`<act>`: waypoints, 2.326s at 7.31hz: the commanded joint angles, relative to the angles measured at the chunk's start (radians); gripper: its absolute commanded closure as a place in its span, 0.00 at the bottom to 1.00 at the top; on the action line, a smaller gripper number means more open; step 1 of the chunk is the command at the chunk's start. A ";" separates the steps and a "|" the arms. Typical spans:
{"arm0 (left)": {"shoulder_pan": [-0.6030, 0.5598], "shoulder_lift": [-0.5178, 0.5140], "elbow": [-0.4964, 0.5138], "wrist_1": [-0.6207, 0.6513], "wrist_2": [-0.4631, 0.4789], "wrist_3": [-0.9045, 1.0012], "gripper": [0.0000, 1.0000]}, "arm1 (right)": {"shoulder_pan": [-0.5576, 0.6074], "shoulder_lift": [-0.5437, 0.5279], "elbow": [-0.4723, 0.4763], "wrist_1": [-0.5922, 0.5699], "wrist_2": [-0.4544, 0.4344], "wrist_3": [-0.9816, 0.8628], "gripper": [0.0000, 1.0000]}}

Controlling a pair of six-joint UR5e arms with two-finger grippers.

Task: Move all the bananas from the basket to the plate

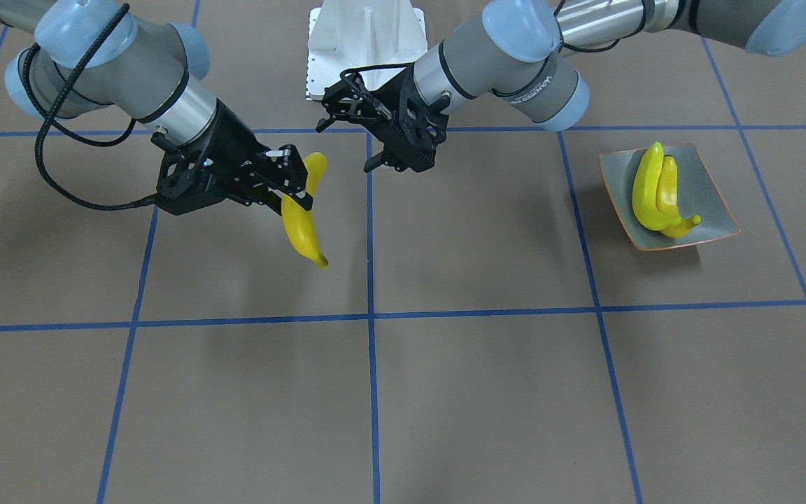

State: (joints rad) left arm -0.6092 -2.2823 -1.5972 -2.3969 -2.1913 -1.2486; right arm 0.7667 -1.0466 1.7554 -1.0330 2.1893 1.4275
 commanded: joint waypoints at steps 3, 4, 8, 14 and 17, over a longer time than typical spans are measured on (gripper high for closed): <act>0.020 -0.002 0.033 -0.083 0.033 0.000 0.01 | 0.000 0.014 -0.002 0.002 0.084 0.067 1.00; 0.028 -0.002 0.033 -0.097 0.033 0.000 0.01 | 0.000 0.016 -0.002 0.004 0.108 0.067 1.00; 0.046 -0.002 0.033 -0.097 0.033 0.000 0.07 | 0.002 0.036 -0.002 0.005 0.118 0.085 1.00; 0.062 -0.002 0.020 -0.097 0.033 -0.003 0.43 | 0.002 0.037 -0.002 0.007 0.118 0.085 1.00; 0.062 0.001 0.019 -0.114 0.031 -0.025 1.00 | 0.002 0.031 -0.001 0.045 0.116 0.082 0.01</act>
State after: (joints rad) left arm -0.5480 -2.2818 -1.5781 -2.5059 -2.1592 -1.2672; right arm 0.7685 -1.0115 1.7545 -1.0157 2.3075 1.5112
